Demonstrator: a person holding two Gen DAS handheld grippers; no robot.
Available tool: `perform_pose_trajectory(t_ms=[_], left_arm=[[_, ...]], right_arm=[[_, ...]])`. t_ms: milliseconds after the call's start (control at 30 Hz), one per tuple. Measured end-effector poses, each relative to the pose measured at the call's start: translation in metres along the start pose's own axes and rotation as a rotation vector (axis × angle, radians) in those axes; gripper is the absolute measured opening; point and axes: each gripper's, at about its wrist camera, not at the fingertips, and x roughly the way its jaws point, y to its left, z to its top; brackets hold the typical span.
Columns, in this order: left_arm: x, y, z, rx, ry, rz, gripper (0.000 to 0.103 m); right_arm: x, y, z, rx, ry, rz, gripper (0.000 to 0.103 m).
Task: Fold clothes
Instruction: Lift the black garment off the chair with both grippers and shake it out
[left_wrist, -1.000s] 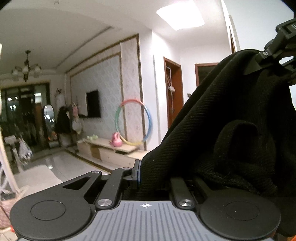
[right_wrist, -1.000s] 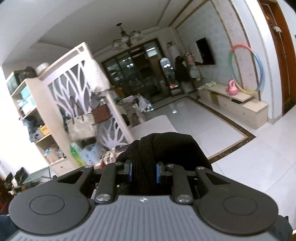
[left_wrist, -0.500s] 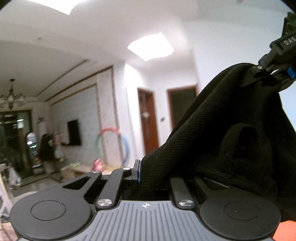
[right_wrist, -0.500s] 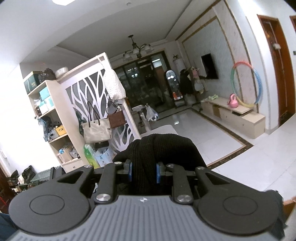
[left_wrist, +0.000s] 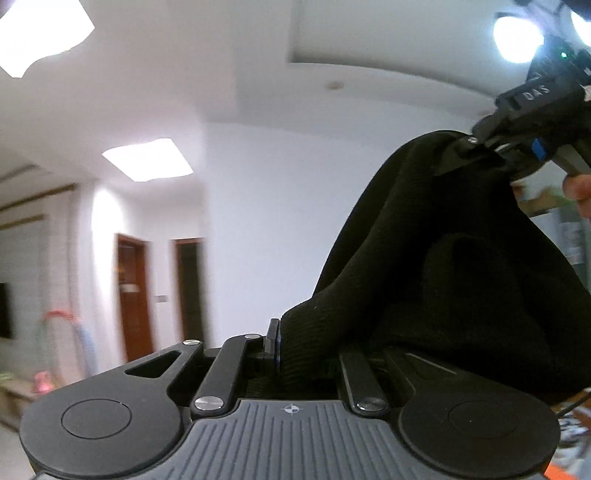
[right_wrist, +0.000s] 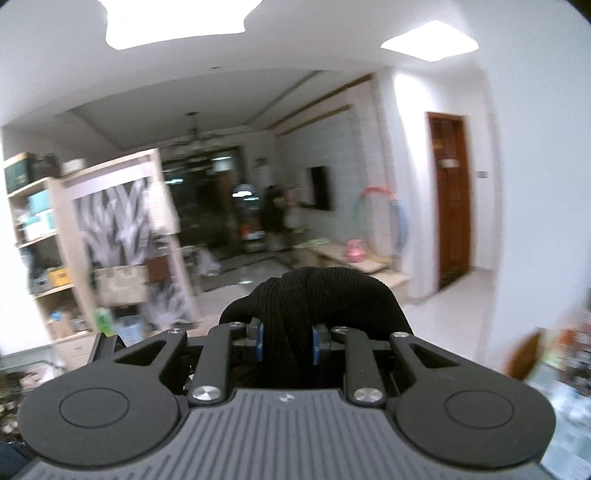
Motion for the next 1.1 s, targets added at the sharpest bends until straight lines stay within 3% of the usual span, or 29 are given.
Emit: perform_pose_trajectory(t_ms=[200,333,533,667,767,900,967,1100], left_arm=[[0.057,-0.085,0.019,-0.035,-0.011,-0.226,0.013],[0.096,-0.142,0.018,-0.055,-0.025,-0.353,0.013],[0.156,-0.215,-0.023,-0.060,0.033,-0.517,0.013],[0.178,-0.274,-0.078,-0.045,0.076,-0.593,0.013],[0.201,-0.291,-0.120,-0.024,0.117,-0.631,0.013],[0.206,-0.330,-0.184,0.019,0.195,-0.664,0.013],[0.204,-0.357,-0.231,0.037,0.236,-0.671,0.013],[0.236,-0.362,-0.262,0.081,0.320,-0.666,0.013]], right_arm=[[-0.147,-0.014,-0.002,0.026,-0.031,-0.283,0.025],[-0.222,-0.038,-0.019,0.057,-0.062,-0.416,0.025],[-0.311,-0.101,-0.069,0.131,-0.083,-0.550,0.025],[-0.338,-0.150,-0.127,0.211,-0.059,-0.587,0.025],[-0.346,-0.183,-0.173,0.268,-0.030,-0.600,0.026],[-0.328,-0.215,-0.240,0.363,0.031,-0.618,0.026],[-0.306,-0.223,-0.269,0.406,0.059,-0.626,0.026],[-0.285,-0.258,-0.323,0.498,0.105,-0.601,0.026]])
